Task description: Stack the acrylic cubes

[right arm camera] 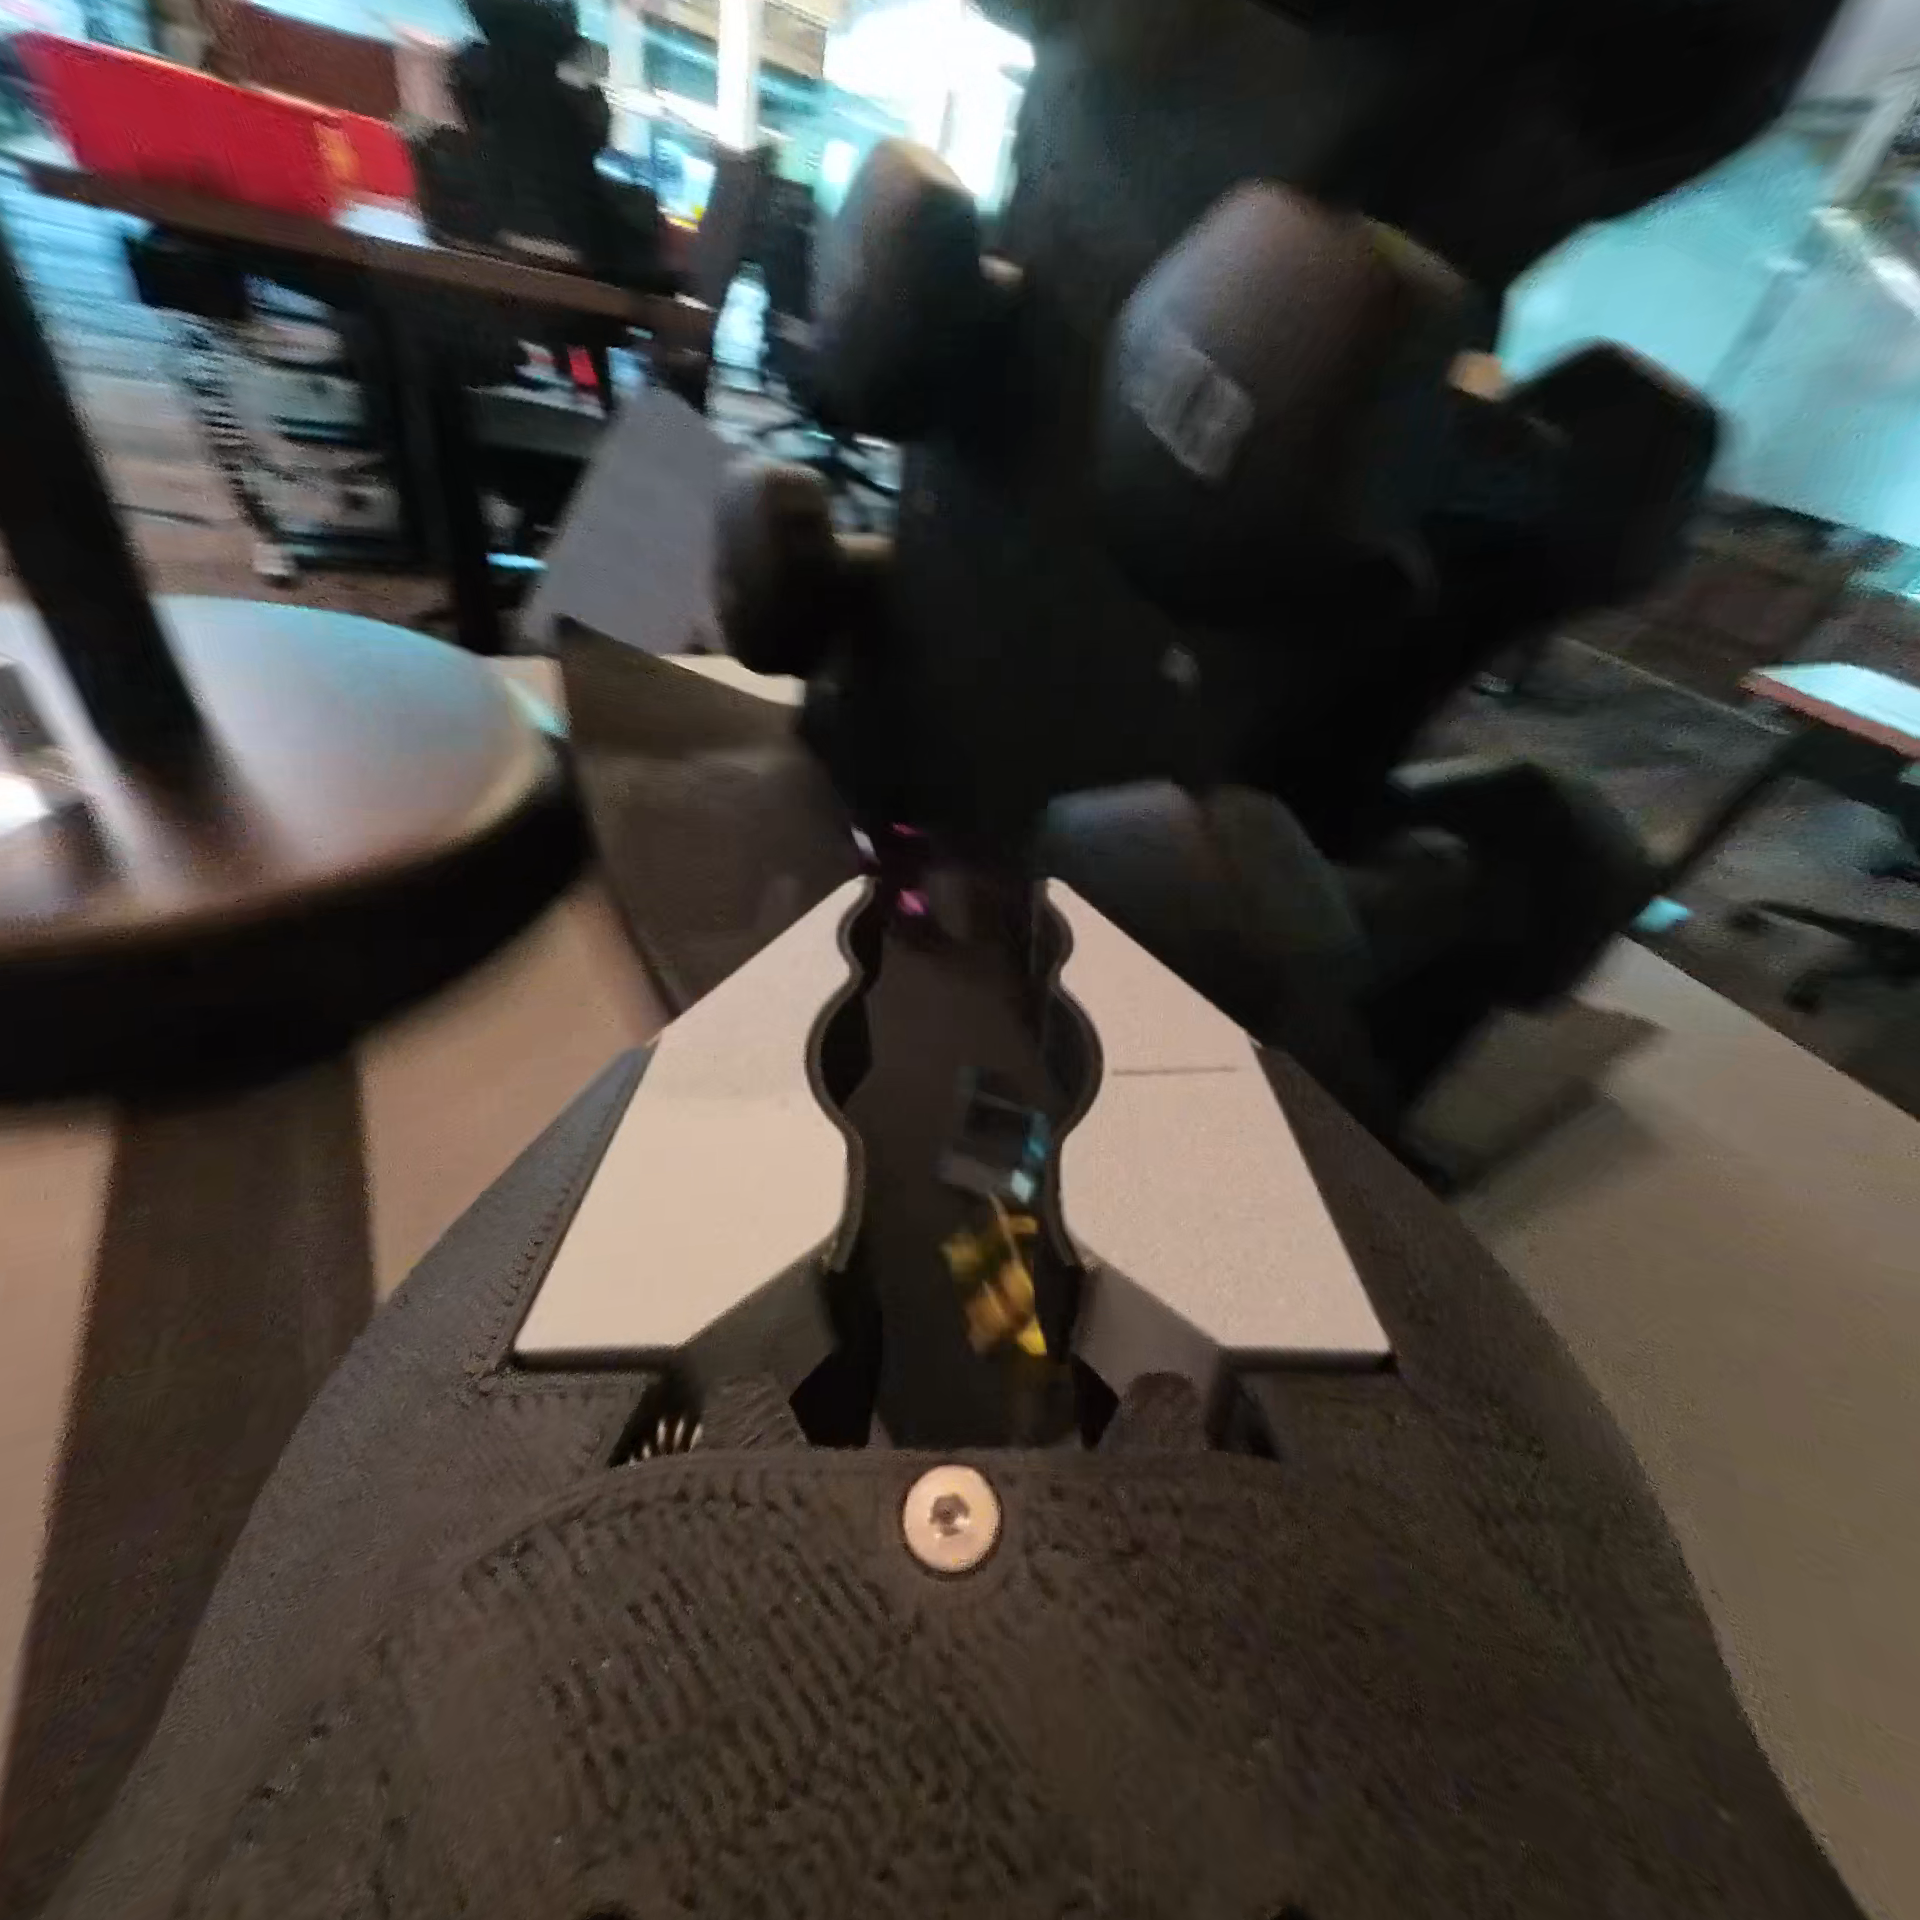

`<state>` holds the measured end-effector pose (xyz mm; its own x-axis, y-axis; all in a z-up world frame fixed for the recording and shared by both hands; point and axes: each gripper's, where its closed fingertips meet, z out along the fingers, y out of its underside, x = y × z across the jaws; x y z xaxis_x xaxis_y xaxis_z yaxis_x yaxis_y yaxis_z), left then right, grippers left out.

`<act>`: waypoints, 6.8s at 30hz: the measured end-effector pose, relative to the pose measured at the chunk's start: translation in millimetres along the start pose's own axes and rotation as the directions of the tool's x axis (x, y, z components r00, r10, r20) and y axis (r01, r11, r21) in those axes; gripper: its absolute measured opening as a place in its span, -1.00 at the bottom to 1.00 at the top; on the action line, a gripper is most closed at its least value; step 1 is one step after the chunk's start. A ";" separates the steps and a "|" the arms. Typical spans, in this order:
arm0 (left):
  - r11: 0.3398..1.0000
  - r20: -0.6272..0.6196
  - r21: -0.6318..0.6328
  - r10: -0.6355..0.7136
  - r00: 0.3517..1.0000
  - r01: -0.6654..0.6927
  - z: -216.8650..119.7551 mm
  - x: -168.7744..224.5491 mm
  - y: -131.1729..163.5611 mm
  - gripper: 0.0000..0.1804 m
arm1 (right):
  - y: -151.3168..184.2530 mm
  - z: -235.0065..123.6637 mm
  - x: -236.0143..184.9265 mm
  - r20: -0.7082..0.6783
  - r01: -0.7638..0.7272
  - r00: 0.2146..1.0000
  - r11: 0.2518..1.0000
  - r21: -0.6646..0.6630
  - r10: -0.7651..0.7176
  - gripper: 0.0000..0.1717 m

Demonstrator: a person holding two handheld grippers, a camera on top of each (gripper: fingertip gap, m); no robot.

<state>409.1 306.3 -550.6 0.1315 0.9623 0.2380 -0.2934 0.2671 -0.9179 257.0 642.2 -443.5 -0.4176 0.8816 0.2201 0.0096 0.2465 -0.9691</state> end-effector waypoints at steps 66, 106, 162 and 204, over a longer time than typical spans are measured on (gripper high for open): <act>0.999 -0.022 -0.008 -0.053 0.998 0.053 0.2 -0.3 2.3 -0.15 | -66.8 46.9 -269.5 0.954 0.248 0.292 0.969 -0.001 -0.074 -0.69; 0.997 -0.014 0.002 -0.083 0.996 0.083 1.4 -2.7 2.5 -0.11 | 90.4 21.8 -3.0 -0.047 -0.182 0.982 0.868 -0.462 0.181 -0.44; 0.994 -0.015 -0.003 -0.105 0.994 0.105 1.8 -5.9 3.0 -0.13 | -15.6 78.1 -69.4 0.231 -0.205 0.924 0.905 -0.372 0.305 -0.59; 0.997 -0.017 -0.006 -0.083 0.996 0.083 1.9 -2.3 2.4 -0.16 | -127.5 31.2 -204.8 0.829 0.030 0.558 0.998 -0.057 0.030 -0.71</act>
<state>406.3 304.8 -552.8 0.1715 0.9357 0.3084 -0.2757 0.3461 -0.8968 313.0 417.7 -368.5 -0.9862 0.1655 0.0013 0.0483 0.2956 -0.9541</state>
